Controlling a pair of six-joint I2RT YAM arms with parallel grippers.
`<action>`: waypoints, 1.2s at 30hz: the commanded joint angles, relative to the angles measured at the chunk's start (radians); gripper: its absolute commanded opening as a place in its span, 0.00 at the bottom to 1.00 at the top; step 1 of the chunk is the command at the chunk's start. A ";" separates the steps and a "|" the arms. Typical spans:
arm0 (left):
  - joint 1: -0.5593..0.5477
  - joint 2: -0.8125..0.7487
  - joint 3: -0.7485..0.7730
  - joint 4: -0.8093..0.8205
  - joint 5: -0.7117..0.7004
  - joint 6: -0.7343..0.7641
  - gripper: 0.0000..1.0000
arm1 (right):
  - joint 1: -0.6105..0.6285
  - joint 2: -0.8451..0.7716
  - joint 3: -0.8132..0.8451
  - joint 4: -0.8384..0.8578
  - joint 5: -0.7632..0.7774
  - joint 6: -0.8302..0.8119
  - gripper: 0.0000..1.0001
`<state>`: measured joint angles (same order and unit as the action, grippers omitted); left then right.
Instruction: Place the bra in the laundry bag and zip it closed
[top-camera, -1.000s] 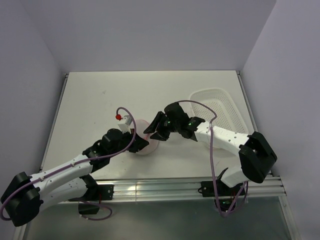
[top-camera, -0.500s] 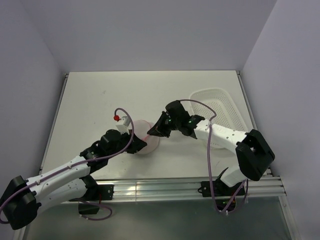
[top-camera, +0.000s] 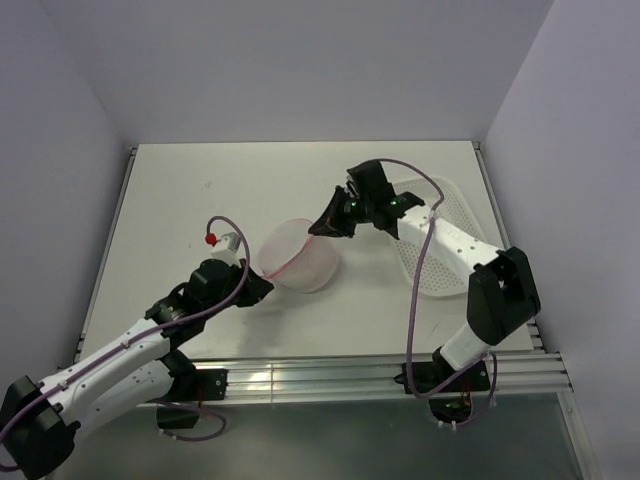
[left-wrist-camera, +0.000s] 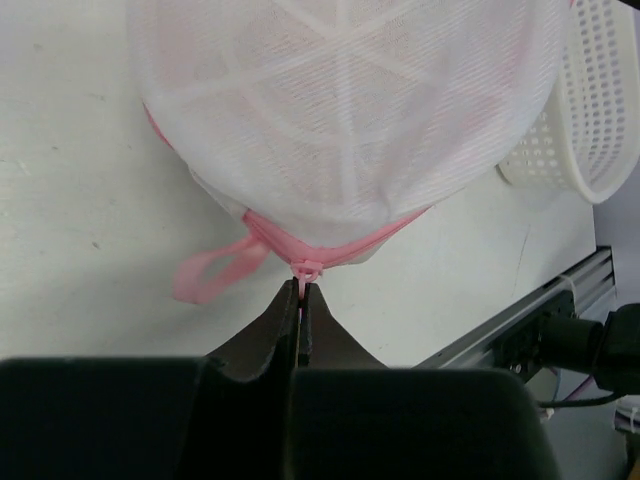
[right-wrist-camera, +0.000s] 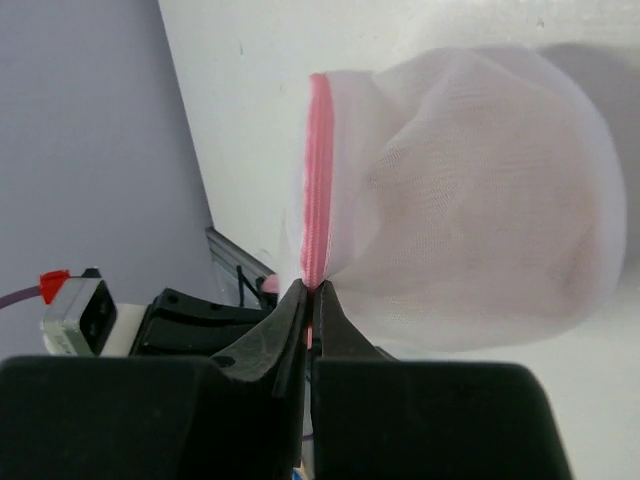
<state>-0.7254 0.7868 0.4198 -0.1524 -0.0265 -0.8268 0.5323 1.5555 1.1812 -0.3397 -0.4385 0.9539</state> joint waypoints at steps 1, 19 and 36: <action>0.015 -0.041 0.013 -0.099 -0.049 -0.026 0.00 | -0.046 0.069 0.156 -0.086 -0.006 -0.148 0.00; -0.003 0.115 0.123 0.102 0.068 0.014 0.00 | -0.037 0.002 0.227 -0.202 0.089 -0.147 0.54; -0.126 0.243 0.180 0.192 0.051 0.029 0.00 | 0.182 -0.311 -0.333 0.160 0.135 0.295 0.56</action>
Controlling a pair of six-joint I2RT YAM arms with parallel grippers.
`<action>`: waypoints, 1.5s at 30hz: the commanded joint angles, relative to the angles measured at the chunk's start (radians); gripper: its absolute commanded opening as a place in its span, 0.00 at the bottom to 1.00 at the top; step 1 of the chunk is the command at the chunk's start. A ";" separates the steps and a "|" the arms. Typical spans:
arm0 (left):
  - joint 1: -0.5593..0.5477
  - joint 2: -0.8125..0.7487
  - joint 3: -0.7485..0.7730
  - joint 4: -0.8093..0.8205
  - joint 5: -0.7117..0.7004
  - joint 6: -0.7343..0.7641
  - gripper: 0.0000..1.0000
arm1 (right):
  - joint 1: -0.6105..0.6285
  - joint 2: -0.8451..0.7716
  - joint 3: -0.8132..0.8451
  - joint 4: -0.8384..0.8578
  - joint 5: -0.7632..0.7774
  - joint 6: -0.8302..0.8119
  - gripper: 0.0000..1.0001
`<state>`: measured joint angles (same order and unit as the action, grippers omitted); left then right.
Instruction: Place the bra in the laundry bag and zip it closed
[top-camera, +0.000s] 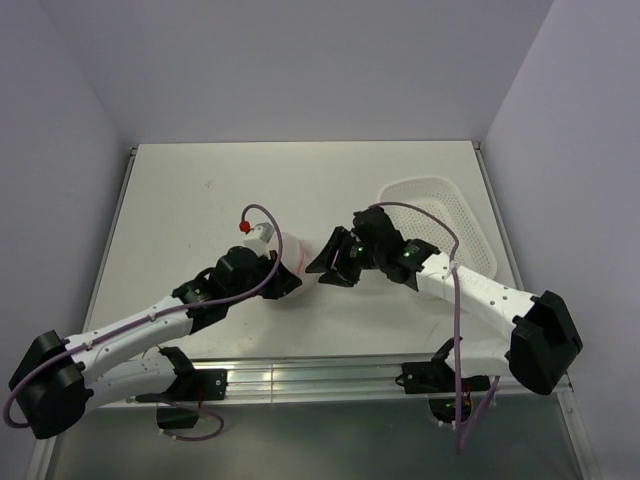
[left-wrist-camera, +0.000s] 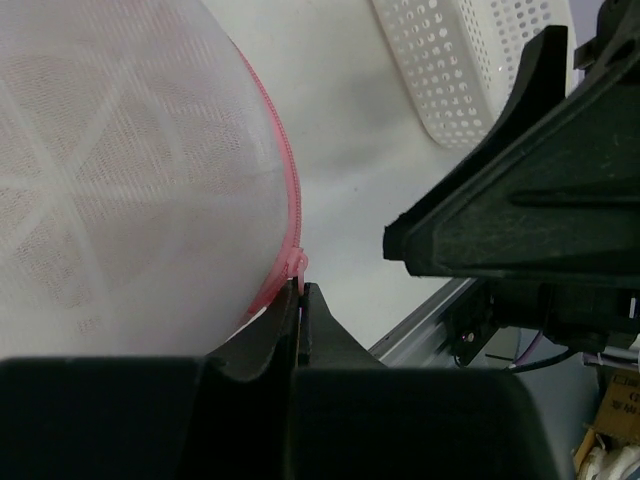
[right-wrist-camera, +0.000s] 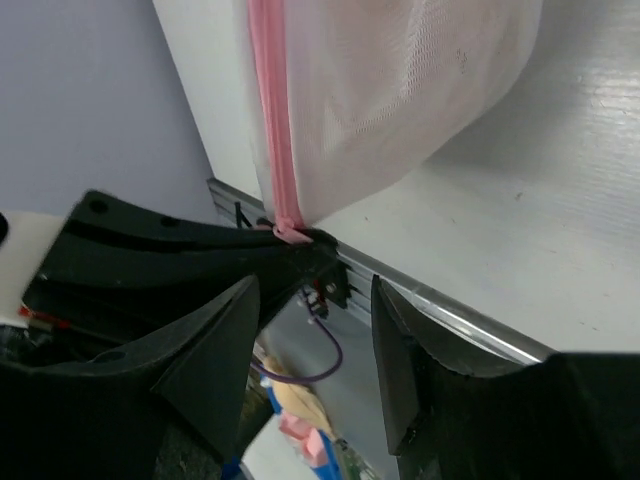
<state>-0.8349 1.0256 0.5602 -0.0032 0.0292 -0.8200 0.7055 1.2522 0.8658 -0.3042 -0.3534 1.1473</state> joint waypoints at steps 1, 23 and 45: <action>-0.021 -0.001 0.035 0.043 -0.008 0.021 0.00 | 0.009 -0.007 -0.022 0.146 0.056 0.109 0.56; -0.032 -0.004 0.003 0.009 -0.018 0.010 0.00 | 0.014 0.187 0.094 0.151 0.070 0.062 0.07; 0.129 -0.203 -0.109 -0.216 -0.055 -0.025 0.00 | -0.066 0.230 0.188 0.097 0.056 0.002 0.00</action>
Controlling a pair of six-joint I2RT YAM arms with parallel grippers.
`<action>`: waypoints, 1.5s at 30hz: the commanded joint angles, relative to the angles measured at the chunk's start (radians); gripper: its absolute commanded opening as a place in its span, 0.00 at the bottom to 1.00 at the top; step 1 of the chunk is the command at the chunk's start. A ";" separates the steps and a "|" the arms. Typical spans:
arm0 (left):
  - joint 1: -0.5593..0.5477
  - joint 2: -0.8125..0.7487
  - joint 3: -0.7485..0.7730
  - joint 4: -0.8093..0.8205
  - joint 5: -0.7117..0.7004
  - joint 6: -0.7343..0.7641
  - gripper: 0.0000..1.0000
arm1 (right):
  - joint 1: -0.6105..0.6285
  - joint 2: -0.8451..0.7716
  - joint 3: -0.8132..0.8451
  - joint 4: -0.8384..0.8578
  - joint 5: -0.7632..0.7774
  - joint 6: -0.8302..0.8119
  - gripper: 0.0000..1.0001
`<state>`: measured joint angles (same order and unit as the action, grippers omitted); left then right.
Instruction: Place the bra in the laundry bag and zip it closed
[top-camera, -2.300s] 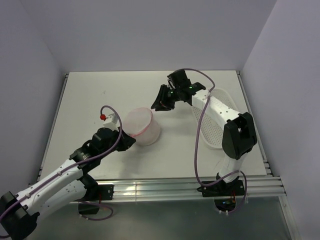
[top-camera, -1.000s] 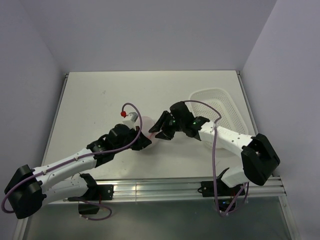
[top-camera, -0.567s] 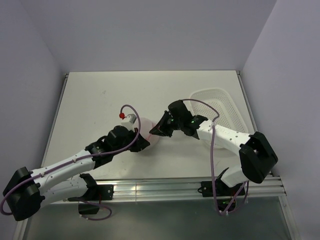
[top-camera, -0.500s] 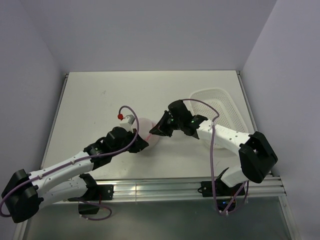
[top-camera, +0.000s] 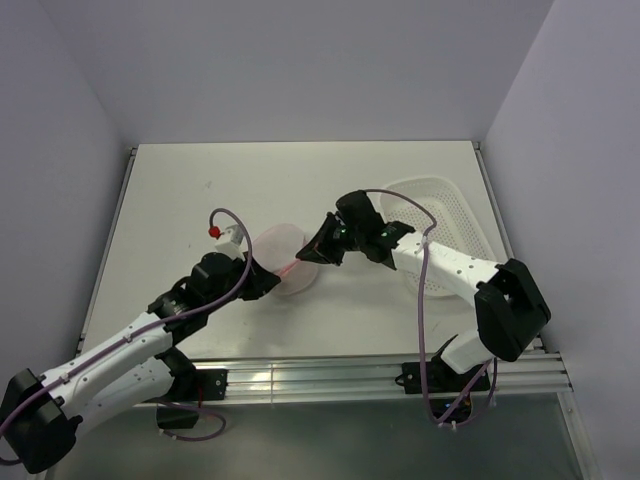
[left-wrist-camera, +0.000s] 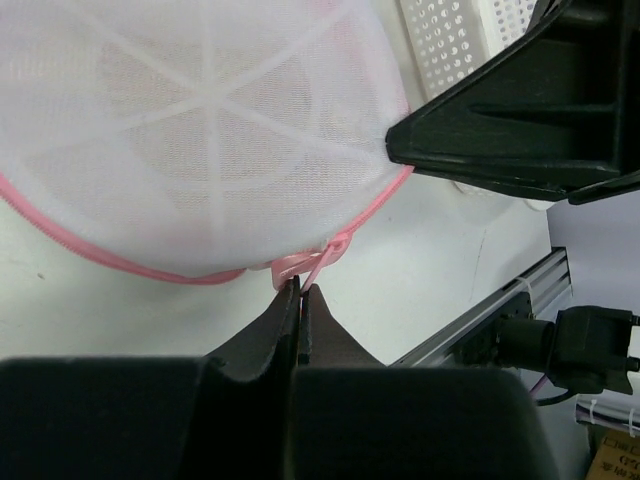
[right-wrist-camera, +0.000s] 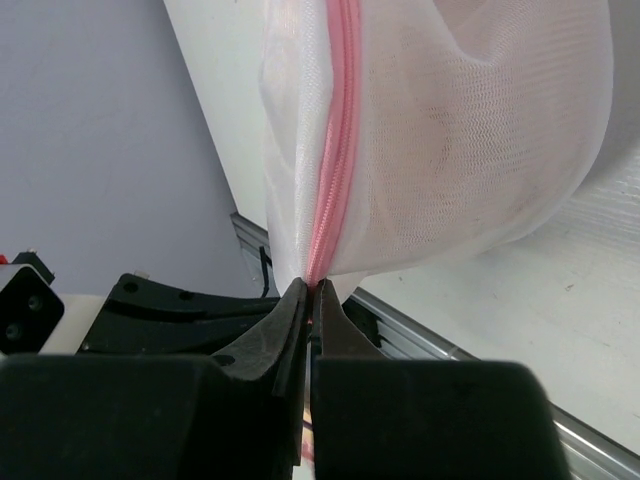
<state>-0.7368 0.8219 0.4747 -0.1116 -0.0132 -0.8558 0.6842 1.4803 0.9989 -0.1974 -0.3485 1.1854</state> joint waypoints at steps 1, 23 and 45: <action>0.034 0.000 -0.027 -0.102 -0.008 0.012 0.00 | -0.048 0.003 0.056 -0.011 0.048 -0.041 0.00; 0.040 -0.087 0.143 -0.247 -0.105 0.064 0.87 | -0.049 0.153 0.358 -0.111 0.045 -0.132 0.00; 0.042 -0.101 0.238 -0.250 -0.157 0.101 0.89 | -0.046 0.286 0.460 0.012 0.068 -0.217 1.00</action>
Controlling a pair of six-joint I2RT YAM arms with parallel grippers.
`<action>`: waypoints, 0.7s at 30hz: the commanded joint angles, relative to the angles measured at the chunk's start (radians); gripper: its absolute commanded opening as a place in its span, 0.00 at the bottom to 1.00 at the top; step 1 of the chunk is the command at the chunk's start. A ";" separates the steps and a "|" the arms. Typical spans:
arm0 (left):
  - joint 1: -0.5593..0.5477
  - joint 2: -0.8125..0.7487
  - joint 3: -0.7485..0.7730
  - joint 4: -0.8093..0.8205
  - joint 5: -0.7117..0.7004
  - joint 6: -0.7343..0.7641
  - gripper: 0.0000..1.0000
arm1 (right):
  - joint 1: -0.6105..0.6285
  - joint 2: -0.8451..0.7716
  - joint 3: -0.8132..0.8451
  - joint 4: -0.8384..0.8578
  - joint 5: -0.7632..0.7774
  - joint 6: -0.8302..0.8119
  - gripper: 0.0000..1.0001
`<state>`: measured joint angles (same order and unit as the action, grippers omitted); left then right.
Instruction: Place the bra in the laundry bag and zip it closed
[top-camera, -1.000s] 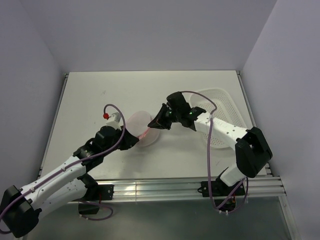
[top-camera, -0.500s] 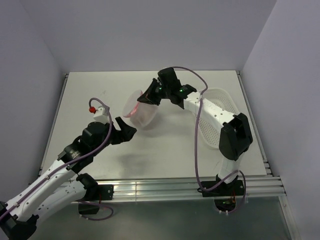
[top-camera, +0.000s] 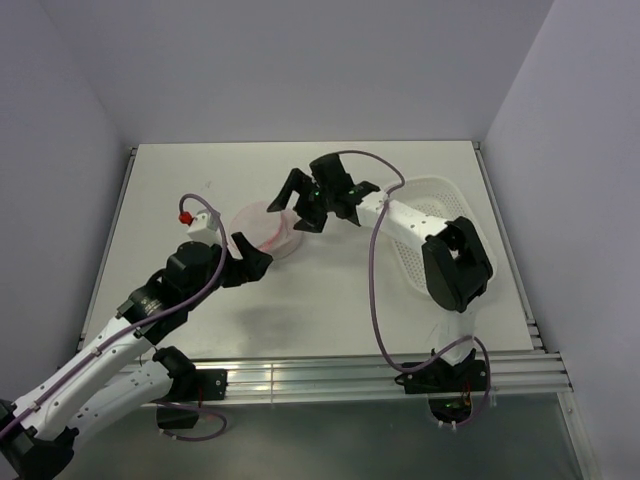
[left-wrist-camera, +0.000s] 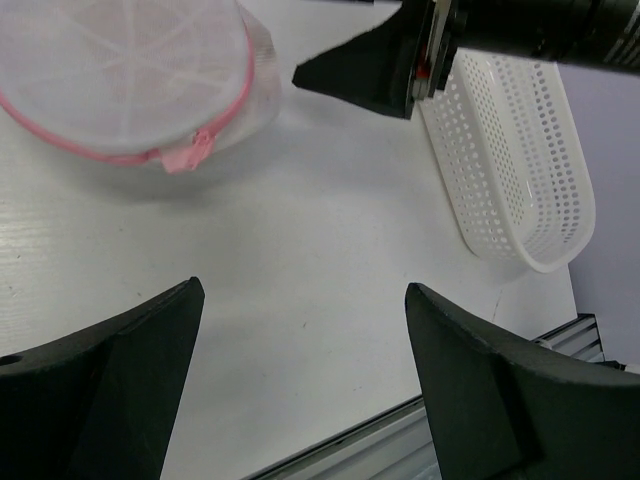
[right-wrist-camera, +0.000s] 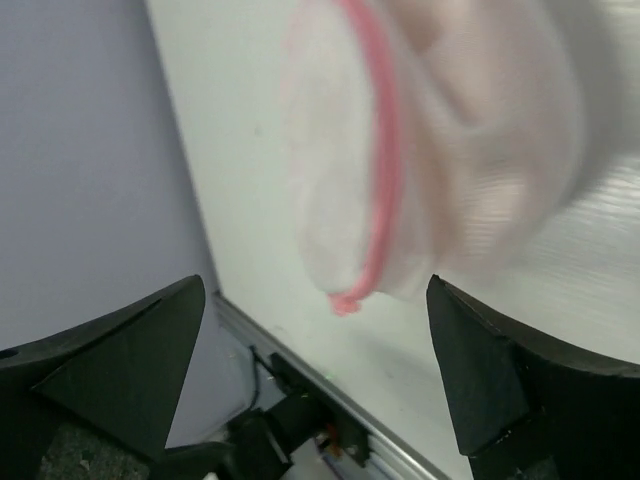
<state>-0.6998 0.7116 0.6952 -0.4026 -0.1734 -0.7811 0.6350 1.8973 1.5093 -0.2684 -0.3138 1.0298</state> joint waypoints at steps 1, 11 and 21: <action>0.005 0.009 0.029 0.041 0.003 0.034 0.89 | 0.003 -0.153 -0.078 0.086 0.060 -0.074 1.00; 0.003 0.005 0.155 0.004 -0.015 0.112 0.91 | 0.011 -0.512 -0.218 -0.011 0.260 -0.293 1.00; 0.006 -0.026 0.207 -0.030 -0.061 0.183 0.91 | 0.009 -1.035 -0.471 -0.048 0.636 -0.445 1.00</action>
<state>-0.6987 0.7029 0.8585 -0.4282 -0.2070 -0.6430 0.6418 0.9661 1.0843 -0.2928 0.1566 0.6624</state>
